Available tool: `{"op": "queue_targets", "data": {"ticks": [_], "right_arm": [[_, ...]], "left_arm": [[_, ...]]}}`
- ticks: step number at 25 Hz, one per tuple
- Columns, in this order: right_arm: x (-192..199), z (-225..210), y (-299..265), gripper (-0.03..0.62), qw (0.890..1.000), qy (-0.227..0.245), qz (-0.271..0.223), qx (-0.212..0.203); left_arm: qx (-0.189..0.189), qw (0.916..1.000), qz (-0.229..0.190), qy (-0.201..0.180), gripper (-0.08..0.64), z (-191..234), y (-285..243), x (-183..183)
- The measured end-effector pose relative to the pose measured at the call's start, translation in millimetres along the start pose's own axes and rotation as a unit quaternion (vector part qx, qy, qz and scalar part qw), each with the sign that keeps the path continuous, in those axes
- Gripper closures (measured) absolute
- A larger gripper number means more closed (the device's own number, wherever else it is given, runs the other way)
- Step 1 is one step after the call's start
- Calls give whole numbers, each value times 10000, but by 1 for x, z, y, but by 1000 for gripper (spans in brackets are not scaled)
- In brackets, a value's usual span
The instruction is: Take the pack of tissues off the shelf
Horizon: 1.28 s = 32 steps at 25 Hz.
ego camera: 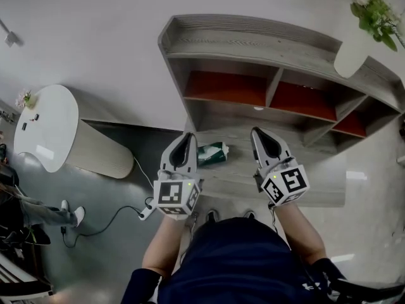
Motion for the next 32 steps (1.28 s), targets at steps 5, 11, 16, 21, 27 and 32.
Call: {"op": "queue_targets", "data": {"ticks": [5,11,16,21,27,32], "right_arm": [[-5,3,1,578,10000,47,-47,-54],[-11,4,3,578,9999,87,-65,-108],[-13,5,8,578,9998,64,-62,-152],[-13,6,12,578,9999,-17,-100,-91],[-13,8,14,578,9999,-56,-77,-54],[-15,10,13,578,9999,-22,-111,-42]], "left_arm": [[46,10000,-4,-18,529,-3,0,-1],[45,10000,-6,-28,529,0,0,-3],[34,10000,10,-35,529,1,1,-2],[53,10000,34,-64,529,2,0,1],[70,9999,70,-77,529,1,2,2],[84,9999,63,-92,529,3,2,3]]}}
Point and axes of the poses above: the fingertips, and each gripper's own axes: y backward along the fingers, z to its left, x out of its underside, the point moved 2 cm from there along y, backward along the fingers, and after that the axes turned 8 degrees about y, right-handed, at the moved point
